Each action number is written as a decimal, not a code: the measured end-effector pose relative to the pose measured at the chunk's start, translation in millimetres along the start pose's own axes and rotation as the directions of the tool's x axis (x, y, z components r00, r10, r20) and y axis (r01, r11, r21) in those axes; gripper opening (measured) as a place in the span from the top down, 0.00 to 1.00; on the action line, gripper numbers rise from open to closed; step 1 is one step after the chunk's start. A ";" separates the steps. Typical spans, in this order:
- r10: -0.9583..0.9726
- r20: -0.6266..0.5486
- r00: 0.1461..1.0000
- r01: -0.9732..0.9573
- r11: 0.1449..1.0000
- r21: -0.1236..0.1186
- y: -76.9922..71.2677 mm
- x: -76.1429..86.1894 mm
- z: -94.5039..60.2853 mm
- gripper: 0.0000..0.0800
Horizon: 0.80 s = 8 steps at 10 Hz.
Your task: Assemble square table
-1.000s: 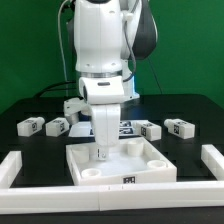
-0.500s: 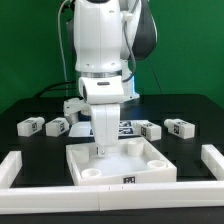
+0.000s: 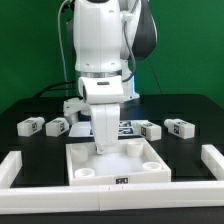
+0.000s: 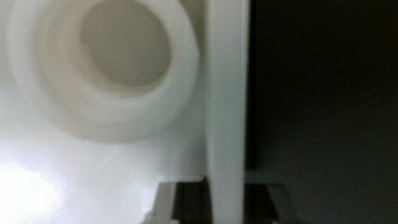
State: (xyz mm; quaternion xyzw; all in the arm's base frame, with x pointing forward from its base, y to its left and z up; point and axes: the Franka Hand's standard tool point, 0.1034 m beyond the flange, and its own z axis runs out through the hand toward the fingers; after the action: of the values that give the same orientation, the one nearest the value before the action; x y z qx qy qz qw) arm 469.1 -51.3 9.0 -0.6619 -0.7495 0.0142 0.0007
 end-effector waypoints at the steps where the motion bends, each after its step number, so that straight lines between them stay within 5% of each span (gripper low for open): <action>1: 0.000 0.000 1.000 0.000 1.000 0.000 0.0 0.0 0.0 0.93; 4: 0.008 -0.001 1.000 -0.008 1.000 -0.001 0.8 3.1 -0.1 0.93; 8: 0.151 -0.022 0.988 -0.151 0.989 0.003 35.0 76.9 -1.9 0.93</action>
Offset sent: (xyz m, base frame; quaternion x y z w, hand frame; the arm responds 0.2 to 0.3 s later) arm 0.0000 0.0000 0.0000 0.0000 0.0000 0.0000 1.0000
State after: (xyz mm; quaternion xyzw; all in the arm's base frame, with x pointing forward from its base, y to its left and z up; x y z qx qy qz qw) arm 494.3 29.4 8.8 -0.7169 -0.6971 0.0071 0.0084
